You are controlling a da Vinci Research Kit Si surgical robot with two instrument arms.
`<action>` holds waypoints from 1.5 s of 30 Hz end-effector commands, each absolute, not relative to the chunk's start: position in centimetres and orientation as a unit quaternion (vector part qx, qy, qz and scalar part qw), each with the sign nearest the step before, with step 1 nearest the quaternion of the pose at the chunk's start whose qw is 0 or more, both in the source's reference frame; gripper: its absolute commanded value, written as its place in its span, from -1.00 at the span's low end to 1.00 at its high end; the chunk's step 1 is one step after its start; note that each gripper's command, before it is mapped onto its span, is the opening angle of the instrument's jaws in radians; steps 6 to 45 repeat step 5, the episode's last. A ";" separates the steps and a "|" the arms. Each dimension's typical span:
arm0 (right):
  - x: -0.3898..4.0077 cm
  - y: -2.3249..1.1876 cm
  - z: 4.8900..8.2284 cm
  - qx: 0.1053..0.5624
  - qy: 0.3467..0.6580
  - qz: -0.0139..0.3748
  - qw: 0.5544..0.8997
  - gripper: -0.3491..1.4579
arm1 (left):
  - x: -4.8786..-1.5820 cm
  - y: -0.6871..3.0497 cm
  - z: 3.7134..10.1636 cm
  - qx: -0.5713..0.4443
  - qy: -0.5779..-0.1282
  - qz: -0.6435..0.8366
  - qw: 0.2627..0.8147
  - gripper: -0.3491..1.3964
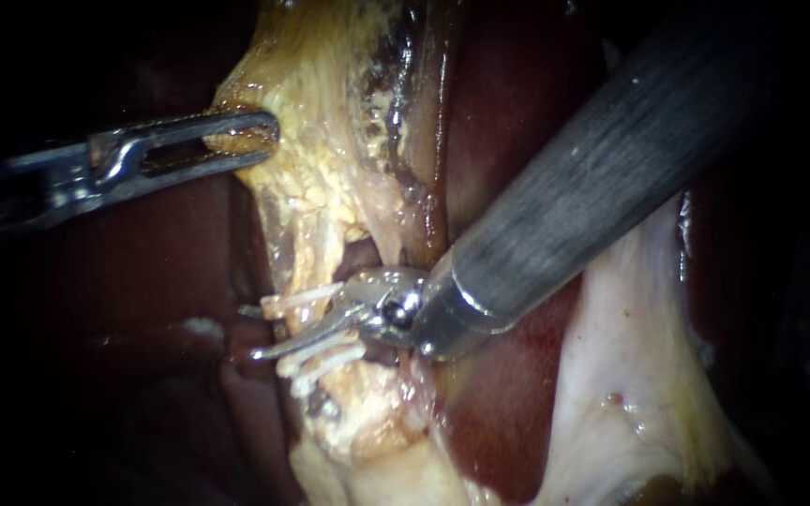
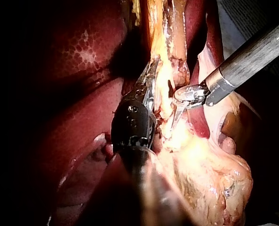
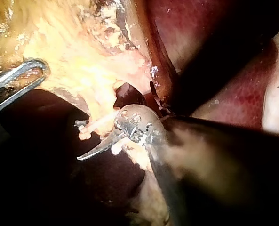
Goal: Go to the cutting position left tube
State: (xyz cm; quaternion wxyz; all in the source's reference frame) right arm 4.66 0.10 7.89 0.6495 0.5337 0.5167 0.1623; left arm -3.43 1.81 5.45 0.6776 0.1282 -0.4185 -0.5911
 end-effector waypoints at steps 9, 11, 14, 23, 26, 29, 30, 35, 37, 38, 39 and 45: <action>4.66 0.10 7.89 0.534 0.517 0.162 0.650 0.80 | -3.42 1.82 5.44 0.128 -0.419 -0.591 0.677 -1.00; 4.66 0.10 7.89 0.534 0.517 0.162 0.650 0.80 | -3.42 1.82 5.44 0.128 -0.419 -0.591 0.677 -1.00; 4.66 0.10 7.89 0.534 0.517 0.162 0.650 0.80 | -3.42 1.82 5.44 0.128 -0.419 -0.591 0.677 -1.00; 4.66 0.10 7.89 0.534 0.517 0.162 0.650 0.80 | -3.42 1.82 5.44 0.128 -0.419 -0.591 0.677 -1.00; 4.66 0.10 7.89 0.534 0.517 0.162 0.650 0.80 | -3.42 1.82 5.44 0.128 -0.419 -0.591 0.677 -1.00; 4.66 0.10 7.89 0.534 0.517 0.162 0.650 0.80 | -3.42 1.82 5.44 0.128 -0.419 -0.591 0.677 -1.00; 4.66 0.10 7.89 0.534 0.517 0.162 0.650 0.80 | -3.42 1.82 5.44 0.128 -0.419 -0.591 0.677 -1.00; 4.66 0.10 7.89 0.534 0.517 0.162 0.650 0.80 | -3.42 1.82 5.44 0.128 -0.419 -0.591 0.677 -1.00; 4.66 0.10 7.89 0.534 0.517 0.162 0.650 0.80 | -3.42 1.82 5.44 0.128 -0.419 -0.591 0.677 -1.00; 4.66 0.10 7.89 0.534 0.517 0.162 0.650 0.80 | -3.42 1.82 5.44 0.128 -0.419 -0.591 0.677 -1.00; 4.66 0.10 7.89 0.534 0.517 0.162 0.650 0.80 | -3.42 1.82 5.44 0.128 -0.419 -0.591 0.677 -1.00; 4.66 0.10 7.89 0.534 0.517 0.162 0.650 0.80 | -3.42 1.82 5.44 0.128 -0.419 -0.591 0.677 -1.00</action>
